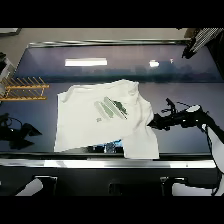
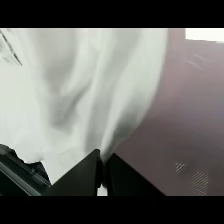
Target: Fold the clothes and pants, and hang the long-sleeved shirts on hangers.
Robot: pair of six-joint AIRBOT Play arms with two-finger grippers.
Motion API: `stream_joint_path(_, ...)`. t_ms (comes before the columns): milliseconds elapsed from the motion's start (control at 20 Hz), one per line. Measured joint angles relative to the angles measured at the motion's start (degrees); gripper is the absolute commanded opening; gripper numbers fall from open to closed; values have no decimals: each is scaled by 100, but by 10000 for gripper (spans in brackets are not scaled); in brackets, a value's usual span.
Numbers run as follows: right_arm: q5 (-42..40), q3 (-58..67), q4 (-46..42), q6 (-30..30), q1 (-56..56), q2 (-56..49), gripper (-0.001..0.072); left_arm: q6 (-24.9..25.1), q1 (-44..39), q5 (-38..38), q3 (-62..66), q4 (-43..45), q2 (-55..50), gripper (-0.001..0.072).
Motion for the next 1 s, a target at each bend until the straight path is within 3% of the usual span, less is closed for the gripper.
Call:
stream_joint_path(250,234,0,22,63,7,293,31,382,81,146,-1034,-745,48,670)
stream_joint_path(650,459,0,37,175,7,629,31,654,-273,531,-1617,-1069,57,667)
stream_joint_path(850,568,0,35,258,7,765,31,640,-573,776,-1655,-1113,48,517)
stream_joint_path(950,623,0,35,282,7,848,31,634,-643,866,-1663,-1141,46,517)
stream_joint_path(1000,645,-2,31,306,7,909,31,629,-658,883,-1665,-1147,46,478)
